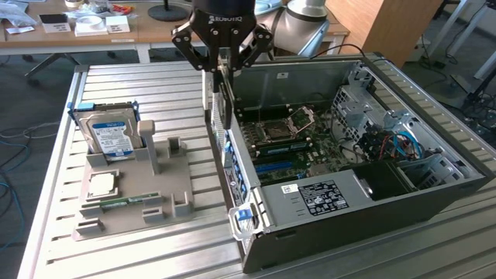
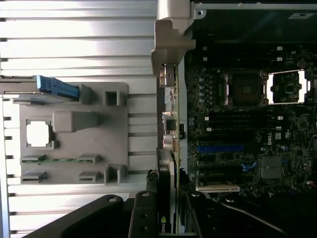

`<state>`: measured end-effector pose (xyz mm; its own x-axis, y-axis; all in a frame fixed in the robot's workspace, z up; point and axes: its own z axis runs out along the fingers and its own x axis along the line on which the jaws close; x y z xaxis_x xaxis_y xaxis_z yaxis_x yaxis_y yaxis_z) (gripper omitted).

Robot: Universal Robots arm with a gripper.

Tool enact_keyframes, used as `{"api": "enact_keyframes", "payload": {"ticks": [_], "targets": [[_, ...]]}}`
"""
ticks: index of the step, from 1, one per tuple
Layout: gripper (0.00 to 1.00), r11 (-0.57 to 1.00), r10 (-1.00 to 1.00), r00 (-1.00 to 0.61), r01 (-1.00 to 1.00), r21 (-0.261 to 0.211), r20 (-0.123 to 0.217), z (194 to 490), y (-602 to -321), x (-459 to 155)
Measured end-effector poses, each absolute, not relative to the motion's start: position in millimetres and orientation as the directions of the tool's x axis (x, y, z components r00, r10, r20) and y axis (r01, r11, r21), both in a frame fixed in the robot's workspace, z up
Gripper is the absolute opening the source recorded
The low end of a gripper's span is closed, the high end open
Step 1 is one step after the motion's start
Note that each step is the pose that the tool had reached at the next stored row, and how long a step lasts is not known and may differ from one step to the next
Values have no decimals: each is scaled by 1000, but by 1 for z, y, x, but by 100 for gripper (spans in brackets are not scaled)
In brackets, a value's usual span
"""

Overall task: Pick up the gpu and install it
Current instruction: 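Pick up the gpu and move the gpu toward the slot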

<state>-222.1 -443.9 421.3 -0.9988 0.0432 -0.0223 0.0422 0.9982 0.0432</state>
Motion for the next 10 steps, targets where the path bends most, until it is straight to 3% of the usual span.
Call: {"api": "enact_keyframes", "payload": {"ticks": [10], "targets": [[27, 998, 43, -999, 42, 47, -22, 421, -444, -197]]}}
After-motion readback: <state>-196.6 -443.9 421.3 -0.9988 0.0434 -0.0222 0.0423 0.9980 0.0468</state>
